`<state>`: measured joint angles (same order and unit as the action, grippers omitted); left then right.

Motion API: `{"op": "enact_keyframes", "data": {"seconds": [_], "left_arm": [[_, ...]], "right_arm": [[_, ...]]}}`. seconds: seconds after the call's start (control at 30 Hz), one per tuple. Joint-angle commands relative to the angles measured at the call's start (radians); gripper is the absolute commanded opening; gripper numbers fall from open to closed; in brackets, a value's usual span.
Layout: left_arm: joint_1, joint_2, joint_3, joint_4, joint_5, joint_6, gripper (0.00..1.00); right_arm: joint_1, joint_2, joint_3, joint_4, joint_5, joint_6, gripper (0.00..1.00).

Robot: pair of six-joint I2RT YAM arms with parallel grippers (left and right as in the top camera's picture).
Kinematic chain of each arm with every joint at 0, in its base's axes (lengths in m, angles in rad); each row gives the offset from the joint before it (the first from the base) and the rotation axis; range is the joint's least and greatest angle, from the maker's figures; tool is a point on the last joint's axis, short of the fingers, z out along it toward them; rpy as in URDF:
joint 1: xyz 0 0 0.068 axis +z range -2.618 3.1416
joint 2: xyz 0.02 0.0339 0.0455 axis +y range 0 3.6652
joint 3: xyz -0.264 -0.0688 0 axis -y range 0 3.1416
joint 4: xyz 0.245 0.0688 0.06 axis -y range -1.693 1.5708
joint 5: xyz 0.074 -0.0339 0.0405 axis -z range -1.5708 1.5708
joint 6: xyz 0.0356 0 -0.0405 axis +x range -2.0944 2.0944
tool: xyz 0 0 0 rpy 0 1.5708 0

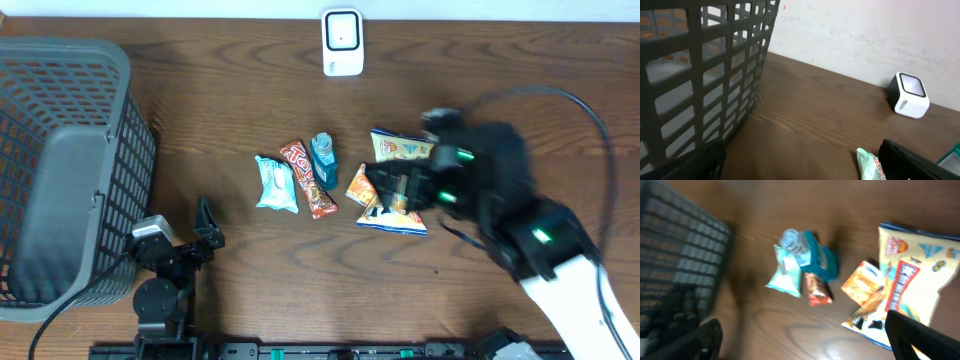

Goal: Scan the item barcode
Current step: 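Move the right gripper over the items toward the teal bottle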

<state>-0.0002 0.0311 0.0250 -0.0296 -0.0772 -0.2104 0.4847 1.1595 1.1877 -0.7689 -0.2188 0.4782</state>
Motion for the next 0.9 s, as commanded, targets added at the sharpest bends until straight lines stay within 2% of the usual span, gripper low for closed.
{"op": "enact_keyframes", "data": {"seconds": [0.0,0.17,0.43,0.87], "left_arm": [[0.003,0.001,-0.019,-0.038,-0.010,-0.005,0.98],[0.003,0.001,-0.019,-0.038,-0.010,-0.005,0.98],[0.003,0.001,-0.019,-0.038,-0.010,-0.005,0.98],[0.003,0.001,-0.019,-0.038,-0.010,-0.005,0.98]], "right_arm": [[0.102,0.170,0.147,-0.085,0.370,0.070,0.99],[0.142,0.379,0.301,-0.126,0.378,0.063,0.99],[0.148,0.607,0.520,-0.119,0.331,0.013,0.99],[0.191,0.753,0.569,-0.119,0.272,-0.144,0.99]]}}
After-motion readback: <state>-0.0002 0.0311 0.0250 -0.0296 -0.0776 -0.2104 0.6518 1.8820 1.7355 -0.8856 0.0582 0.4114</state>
